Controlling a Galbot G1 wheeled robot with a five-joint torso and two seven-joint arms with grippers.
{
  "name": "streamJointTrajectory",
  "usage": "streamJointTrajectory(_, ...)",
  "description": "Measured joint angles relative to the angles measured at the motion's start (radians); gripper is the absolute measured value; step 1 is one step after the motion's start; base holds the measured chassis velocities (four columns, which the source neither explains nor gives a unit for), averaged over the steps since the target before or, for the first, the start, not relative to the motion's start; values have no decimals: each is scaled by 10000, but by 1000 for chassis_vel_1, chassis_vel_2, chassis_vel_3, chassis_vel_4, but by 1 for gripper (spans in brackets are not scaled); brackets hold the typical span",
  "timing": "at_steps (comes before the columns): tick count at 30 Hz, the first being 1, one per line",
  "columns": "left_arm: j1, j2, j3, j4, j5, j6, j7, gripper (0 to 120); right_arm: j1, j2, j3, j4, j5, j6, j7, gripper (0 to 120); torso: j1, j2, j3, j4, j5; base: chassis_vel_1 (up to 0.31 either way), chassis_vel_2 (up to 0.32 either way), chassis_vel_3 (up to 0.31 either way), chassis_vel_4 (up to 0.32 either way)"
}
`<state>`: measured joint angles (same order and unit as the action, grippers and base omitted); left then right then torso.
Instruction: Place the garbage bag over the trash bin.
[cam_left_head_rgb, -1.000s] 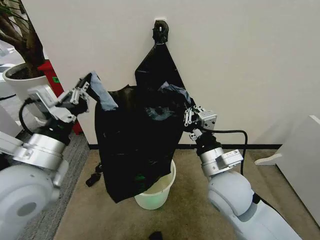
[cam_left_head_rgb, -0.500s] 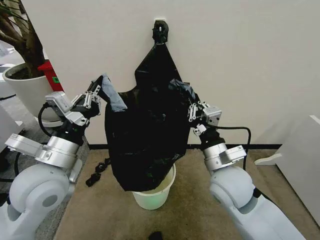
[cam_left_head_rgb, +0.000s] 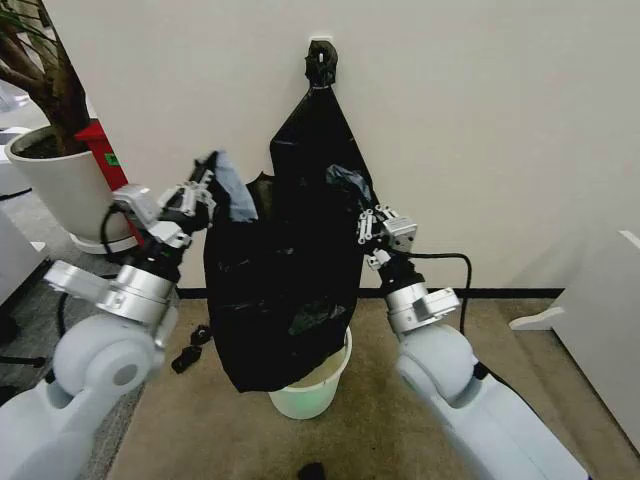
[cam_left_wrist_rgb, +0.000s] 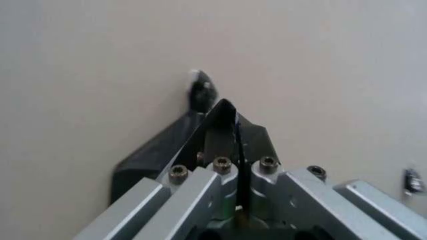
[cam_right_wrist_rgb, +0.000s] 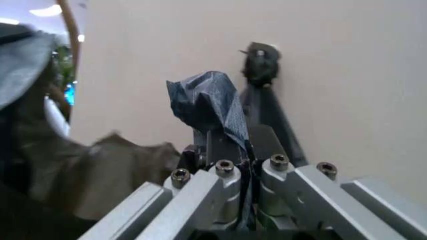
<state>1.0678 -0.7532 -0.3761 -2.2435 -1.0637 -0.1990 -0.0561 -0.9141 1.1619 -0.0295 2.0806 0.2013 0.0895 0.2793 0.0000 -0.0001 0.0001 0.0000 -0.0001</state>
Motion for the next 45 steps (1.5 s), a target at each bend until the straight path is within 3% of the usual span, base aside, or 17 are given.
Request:
streamJointTrajectory(11,-2098,581,638,1467,-836,-211,652,0,454,-13,145,-166,-96,211,-395,0,0,0,0,-1,2,0,0,0,0)
streamJointTrajectory(17,-3299,210,1521,2115,-972,-296,822,0,459,-157,483,128,-43,119,-523,0,0,0,0,-1,3,0,0,0,0)
streamJointTrajectory(23,-3750,-250,1902,2343,-917,-308,855,0,188,-280,620,478,14,5,-509,0,0,0,0,-1,5,0,0,0,0)
streamJointTrajectory(36,-1883,-647,1149,1554,-424,-384,781,0,-412,-61,225,935,-149,-351,-145,0,0,0,-2,3,2,0,0,0,0)
streamJointTrajectory(45,-912,-1347,920,802,6,-396,447,0,-875,207,-441,1538,-258,-997,314,0,-1,0,-2,0,2,0,0,0,0)
